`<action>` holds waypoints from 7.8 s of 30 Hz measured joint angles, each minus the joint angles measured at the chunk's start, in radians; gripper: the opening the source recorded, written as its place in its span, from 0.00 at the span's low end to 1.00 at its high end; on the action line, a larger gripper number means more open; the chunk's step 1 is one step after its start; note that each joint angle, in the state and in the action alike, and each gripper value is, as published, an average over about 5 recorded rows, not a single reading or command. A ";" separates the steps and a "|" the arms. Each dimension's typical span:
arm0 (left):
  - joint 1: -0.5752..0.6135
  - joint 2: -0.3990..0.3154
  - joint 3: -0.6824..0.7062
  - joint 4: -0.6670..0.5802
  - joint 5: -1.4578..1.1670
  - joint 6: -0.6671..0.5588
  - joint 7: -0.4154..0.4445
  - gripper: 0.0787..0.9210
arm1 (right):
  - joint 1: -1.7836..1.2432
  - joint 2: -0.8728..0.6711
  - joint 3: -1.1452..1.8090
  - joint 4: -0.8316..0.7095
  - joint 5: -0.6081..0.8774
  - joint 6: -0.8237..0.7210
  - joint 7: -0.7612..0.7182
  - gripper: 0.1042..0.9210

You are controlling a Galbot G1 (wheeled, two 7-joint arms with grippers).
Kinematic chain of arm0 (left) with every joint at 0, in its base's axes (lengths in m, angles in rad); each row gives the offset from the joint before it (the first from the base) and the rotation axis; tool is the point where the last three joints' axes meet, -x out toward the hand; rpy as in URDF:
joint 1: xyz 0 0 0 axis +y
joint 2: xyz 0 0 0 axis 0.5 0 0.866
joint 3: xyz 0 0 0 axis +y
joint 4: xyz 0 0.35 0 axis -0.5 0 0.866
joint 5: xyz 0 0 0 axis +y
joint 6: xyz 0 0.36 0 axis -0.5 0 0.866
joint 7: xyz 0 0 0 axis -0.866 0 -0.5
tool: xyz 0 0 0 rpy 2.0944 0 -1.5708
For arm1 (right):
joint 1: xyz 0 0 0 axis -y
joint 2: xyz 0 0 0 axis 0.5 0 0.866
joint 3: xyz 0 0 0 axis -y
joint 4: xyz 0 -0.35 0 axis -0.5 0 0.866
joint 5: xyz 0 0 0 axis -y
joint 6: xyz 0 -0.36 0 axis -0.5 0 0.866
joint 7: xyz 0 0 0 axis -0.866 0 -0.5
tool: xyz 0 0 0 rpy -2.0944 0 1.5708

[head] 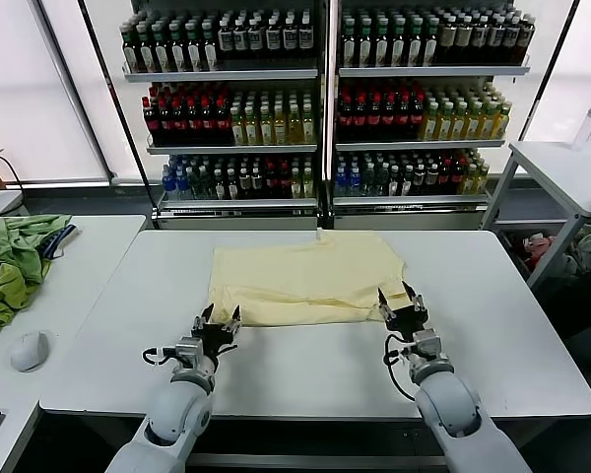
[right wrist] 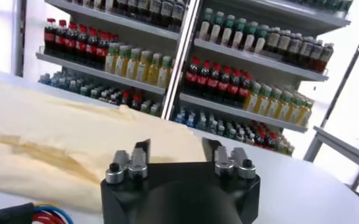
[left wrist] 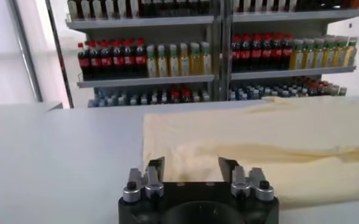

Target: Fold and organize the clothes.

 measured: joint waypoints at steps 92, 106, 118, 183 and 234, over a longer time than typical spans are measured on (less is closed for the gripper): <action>0.378 0.194 -0.193 -0.412 -0.058 0.134 -0.040 0.88 | -0.238 -0.077 0.105 0.366 0.169 -0.150 0.074 0.88; 0.048 0.202 -0.039 -0.131 -0.134 0.148 -0.037 0.88 | 0.211 -0.023 -0.099 -0.021 0.278 -0.210 0.088 0.88; -0.202 0.164 0.091 0.121 -0.143 0.145 -0.046 0.88 | 0.518 0.072 -0.215 -0.391 0.334 -0.221 0.079 0.88; -0.051 0.234 -0.007 -0.089 -0.403 0.063 0.071 0.01 | 0.351 -0.042 -0.129 -0.133 0.411 -0.209 0.019 0.01; 0.312 0.061 -0.046 -0.252 0.100 -0.044 -0.080 0.79 | -0.230 -0.020 0.062 0.295 0.211 -0.182 0.022 0.85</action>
